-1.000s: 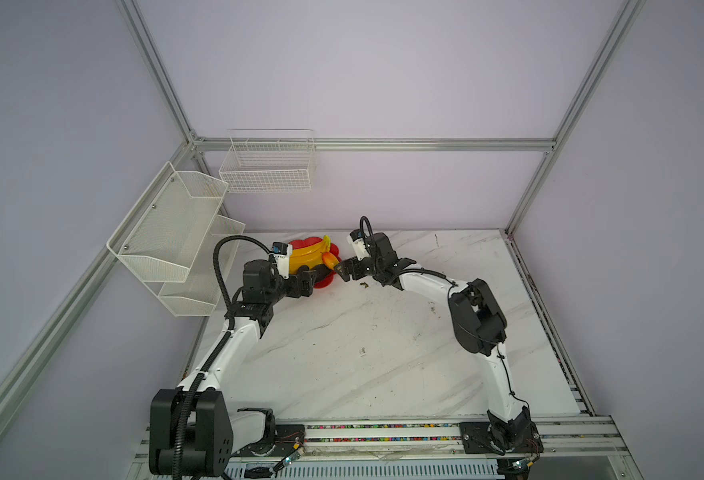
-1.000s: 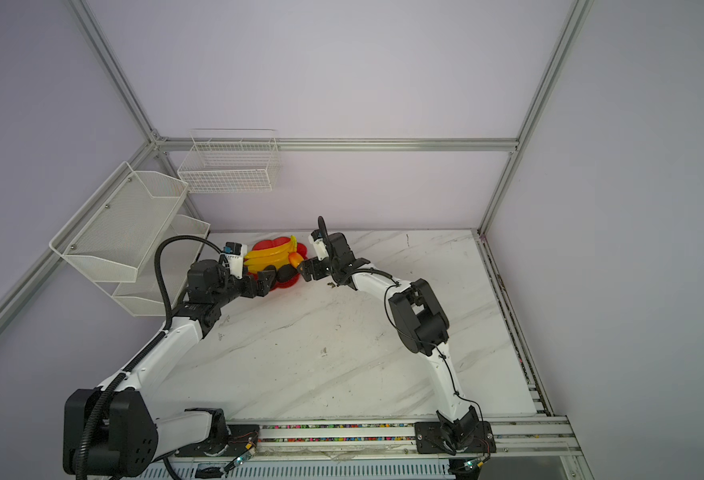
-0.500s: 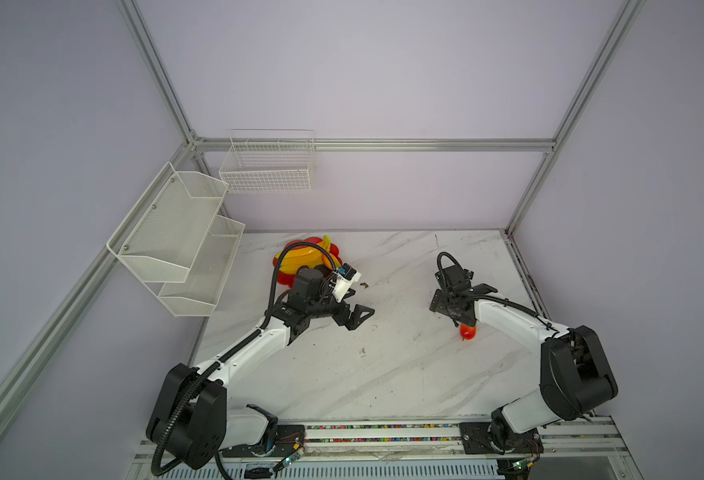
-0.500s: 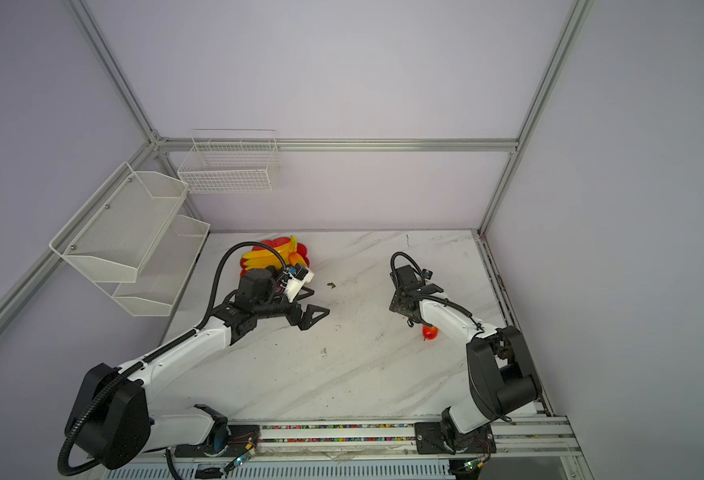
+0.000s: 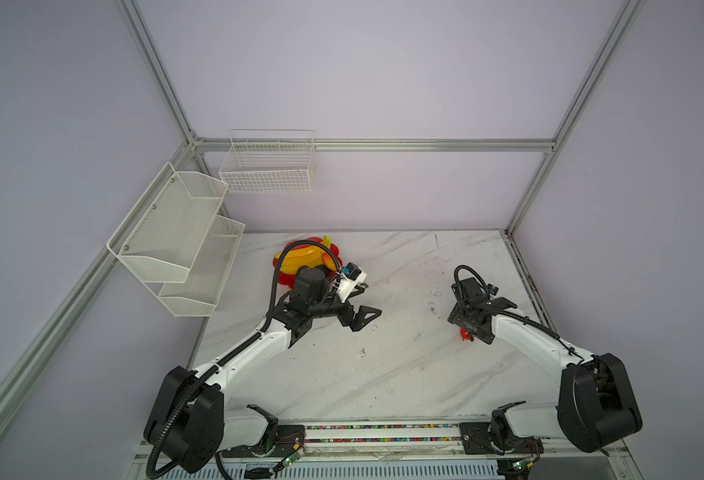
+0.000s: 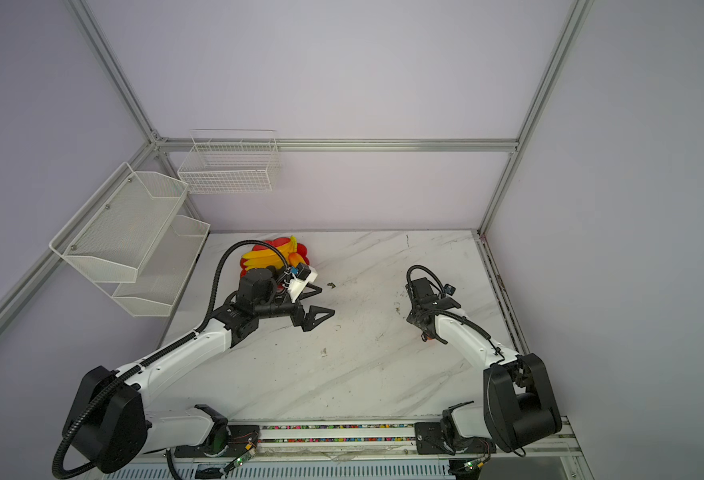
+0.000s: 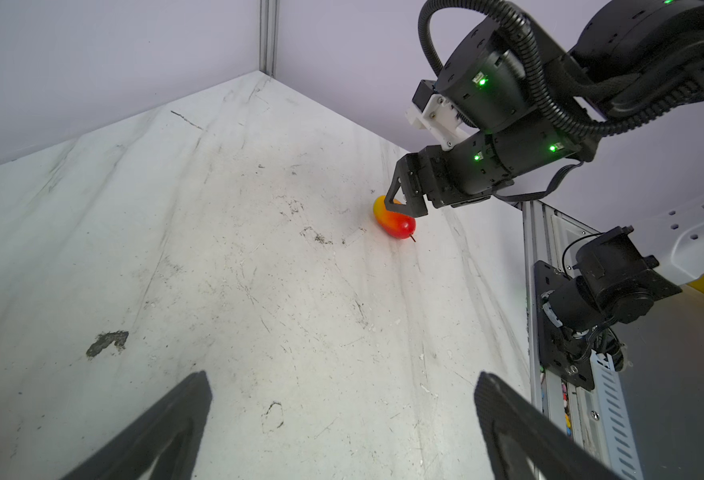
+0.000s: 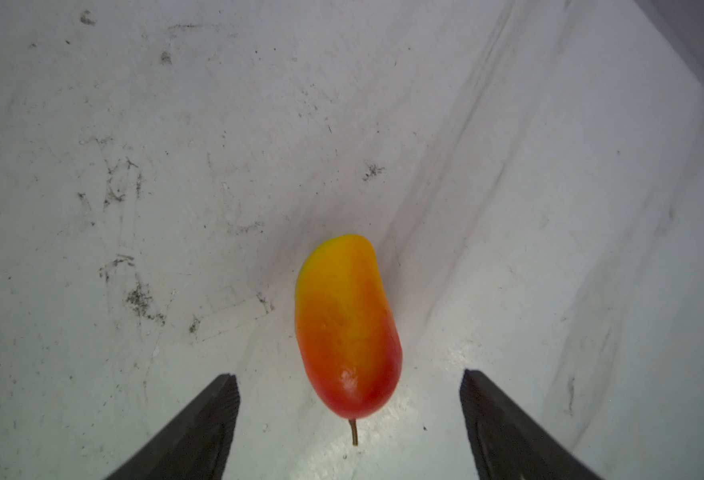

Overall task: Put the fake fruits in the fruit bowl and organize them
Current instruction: 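Move the right gripper to the second mango, grasp and lift it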

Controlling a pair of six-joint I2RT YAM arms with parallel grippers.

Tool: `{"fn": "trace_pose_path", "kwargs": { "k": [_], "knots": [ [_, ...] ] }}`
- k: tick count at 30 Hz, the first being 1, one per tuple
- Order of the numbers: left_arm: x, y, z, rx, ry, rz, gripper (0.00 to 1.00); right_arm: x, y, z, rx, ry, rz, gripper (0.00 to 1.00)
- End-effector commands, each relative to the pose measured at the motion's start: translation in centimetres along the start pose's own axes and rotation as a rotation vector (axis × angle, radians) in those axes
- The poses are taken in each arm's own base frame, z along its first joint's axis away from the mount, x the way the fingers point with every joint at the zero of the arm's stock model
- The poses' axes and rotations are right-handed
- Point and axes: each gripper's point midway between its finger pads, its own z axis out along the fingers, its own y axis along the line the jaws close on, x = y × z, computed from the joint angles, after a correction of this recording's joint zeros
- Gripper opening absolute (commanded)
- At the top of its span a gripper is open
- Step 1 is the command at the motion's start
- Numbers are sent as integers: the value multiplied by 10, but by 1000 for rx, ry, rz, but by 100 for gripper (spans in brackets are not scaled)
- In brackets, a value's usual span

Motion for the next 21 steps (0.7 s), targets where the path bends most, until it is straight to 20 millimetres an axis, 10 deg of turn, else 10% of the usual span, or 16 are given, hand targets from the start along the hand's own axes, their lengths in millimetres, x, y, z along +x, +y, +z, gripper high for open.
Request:
{"fn": "trace_pose_path", "kwargs": {
  "k": [1, 21],
  "knots": [
    [-12, -4, -8, -16, -43, 47, 100, 0, 4, 14, -11, 10, -10, 81],
    [-12, 7, -8, -55, -35, 49, 100, 14, -8, 40, 15, 60, -38, 66]
  ]
}}
